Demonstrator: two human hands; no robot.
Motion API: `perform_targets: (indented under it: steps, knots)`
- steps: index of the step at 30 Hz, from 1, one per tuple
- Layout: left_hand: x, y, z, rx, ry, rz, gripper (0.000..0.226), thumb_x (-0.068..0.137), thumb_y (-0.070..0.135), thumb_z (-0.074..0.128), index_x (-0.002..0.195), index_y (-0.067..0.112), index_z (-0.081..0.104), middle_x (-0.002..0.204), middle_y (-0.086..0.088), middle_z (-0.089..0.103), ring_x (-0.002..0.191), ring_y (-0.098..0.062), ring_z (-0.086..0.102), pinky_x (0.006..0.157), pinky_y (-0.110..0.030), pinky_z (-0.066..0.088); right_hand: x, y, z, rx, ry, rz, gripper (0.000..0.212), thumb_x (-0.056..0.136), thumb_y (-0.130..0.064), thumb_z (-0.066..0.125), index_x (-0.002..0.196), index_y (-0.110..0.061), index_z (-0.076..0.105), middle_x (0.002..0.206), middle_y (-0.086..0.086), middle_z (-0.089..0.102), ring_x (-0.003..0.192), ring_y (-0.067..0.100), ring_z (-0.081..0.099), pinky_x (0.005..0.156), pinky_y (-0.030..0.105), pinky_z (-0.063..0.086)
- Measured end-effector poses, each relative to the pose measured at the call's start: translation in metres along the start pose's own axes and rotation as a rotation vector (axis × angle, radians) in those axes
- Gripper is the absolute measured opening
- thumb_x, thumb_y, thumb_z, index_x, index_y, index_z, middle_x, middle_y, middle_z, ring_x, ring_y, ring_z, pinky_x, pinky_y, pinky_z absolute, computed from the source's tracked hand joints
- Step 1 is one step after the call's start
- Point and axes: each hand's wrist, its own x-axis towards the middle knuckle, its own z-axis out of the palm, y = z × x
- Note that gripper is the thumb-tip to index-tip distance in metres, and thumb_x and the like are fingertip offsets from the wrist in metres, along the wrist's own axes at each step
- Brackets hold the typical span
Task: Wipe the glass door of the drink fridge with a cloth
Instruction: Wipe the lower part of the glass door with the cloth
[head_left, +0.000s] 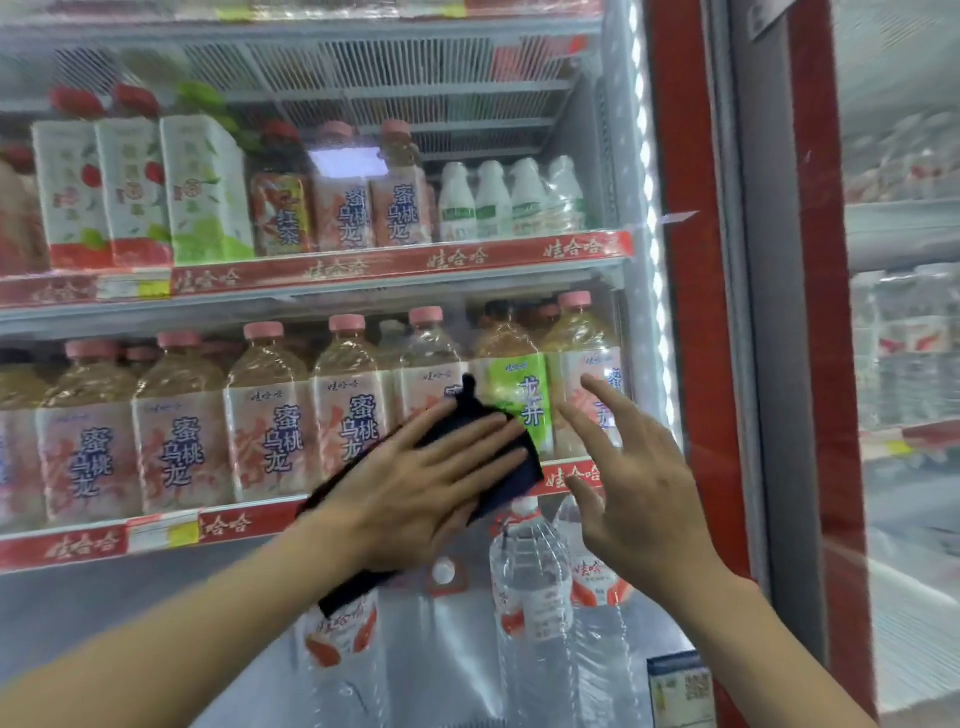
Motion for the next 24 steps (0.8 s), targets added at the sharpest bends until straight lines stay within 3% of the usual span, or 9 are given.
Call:
perform_targets:
  steps: [3, 6, 9, 11, 14, 17, 21, 24]
  knots:
    - [0.045, -0.048, -0.014, 0.008, 0.046, -0.17, 0.062, 0.104, 0.037, 0.029, 0.162, 0.016, 0.019, 0.169, -0.007, 0.015, 0.157, -0.022, 0.012, 0.126, -0.054, 0.011, -0.008, 0.013, -0.002, -0.045, -0.008, 0.098, 0.082, 0.077, -0.038, 0.086, 0.148, -0.017, 0.051, 0.158, 0.008, 0.042, 0.139, 0.03, 0.048, 0.113, 0.042, 0.037]
    - [0.07, -0.045, -0.013, 0.009, 0.095, -0.35, 0.063, 0.103, 0.035, 0.032, 0.162, 0.013, 0.02, 0.169, -0.01, 0.014, 0.157, -0.024, 0.011, 0.125, -0.057, 0.013, -0.009, 0.015, 0.001, -0.052, 0.007, 0.121, 0.084, 0.075, -0.042, 0.087, 0.148, -0.02, 0.051, 0.157, 0.006, 0.043, 0.138, 0.029, 0.05, 0.111, 0.039, 0.036]
    - [0.064, -0.015, -0.007, -0.014, 0.137, -0.411, 0.064, 0.102, 0.034, 0.032, 0.161, 0.01, 0.022, 0.169, -0.012, 0.014, 0.157, -0.026, 0.012, 0.125, -0.059, 0.012, -0.008, 0.013, 0.002, -0.06, 0.02, 0.141, 0.087, 0.07, -0.043, 0.09, 0.146, -0.021, 0.053, 0.154, 0.005, 0.047, 0.136, 0.028, 0.052, 0.11, 0.036, 0.036]
    - [0.055, 0.013, -0.002, -0.026, 0.104, -0.346, 0.065, 0.102, 0.035, 0.033, 0.161, 0.009, 0.021, 0.169, -0.012, 0.013, 0.157, -0.027, 0.011, 0.125, -0.06, 0.012, -0.006, 0.015, 0.001, -0.048, 0.02, 0.133, 0.085, 0.071, -0.042, 0.09, 0.145, -0.022, 0.053, 0.154, 0.004, 0.047, 0.136, 0.027, 0.052, 0.111, 0.037, 0.038]
    - [0.034, 0.048, 0.005, -0.035, 0.042, -0.105, 0.065, 0.103, 0.037, 0.032, 0.161, 0.012, 0.02, 0.169, -0.009, 0.016, 0.157, -0.025, 0.013, 0.124, -0.058, 0.016, -0.007, 0.025, -0.006, -0.01, 0.041, 0.098, 0.073, 0.078, -0.03, 0.087, 0.144, -0.02, 0.056, 0.153, 0.004, 0.048, 0.135, 0.027, 0.053, 0.111, 0.043, 0.045]
    - [0.052, 0.015, -0.001, -0.011, 0.016, 0.069, 0.064, 0.104, 0.039, 0.03, 0.163, 0.017, 0.017, 0.17, -0.006, 0.014, 0.157, -0.021, 0.012, 0.126, -0.054, 0.014, -0.014, 0.04, -0.012, -0.061, 0.158, 0.173, 0.057, 0.082, -0.027, 0.084, 0.133, -0.015, 0.063, 0.139, 0.006, 0.058, 0.126, 0.027, 0.057, 0.105, 0.042, 0.046]
    - [0.112, -0.029, -0.018, -0.007, 0.084, -0.266, 0.063, 0.104, 0.036, 0.032, 0.162, 0.014, 0.02, 0.169, -0.009, 0.015, 0.157, -0.024, 0.012, 0.124, -0.058, 0.015, -0.024, 0.054, -0.013, -0.057, 0.13, 0.194, 0.053, 0.091, -0.043, 0.068, 0.136, -0.015, 0.063, 0.137, 0.006, 0.06, 0.125, 0.026, 0.059, 0.101, 0.045, 0.051]
    - [0.118, -0.009, -0.011, -0.013, 0.117, -0.375, 0.063, 0.104, 0.035, 0.03, 0.162, 0.011, 0.019, 0.17, -0.011, 0.011, 0.158, -0.026, 0.01, 0.125, -0.058, 0.012, -0.03, 0.06, -0.01, -0.004, 0.117, 0.173, 0.054, 0.094, -0.043, 0.062, 0.141, -0.016, 0.06, 0.142, 0.004, 0.056, 0.13, 0.024, 0.056, 0.104, 0.043, 0.05]
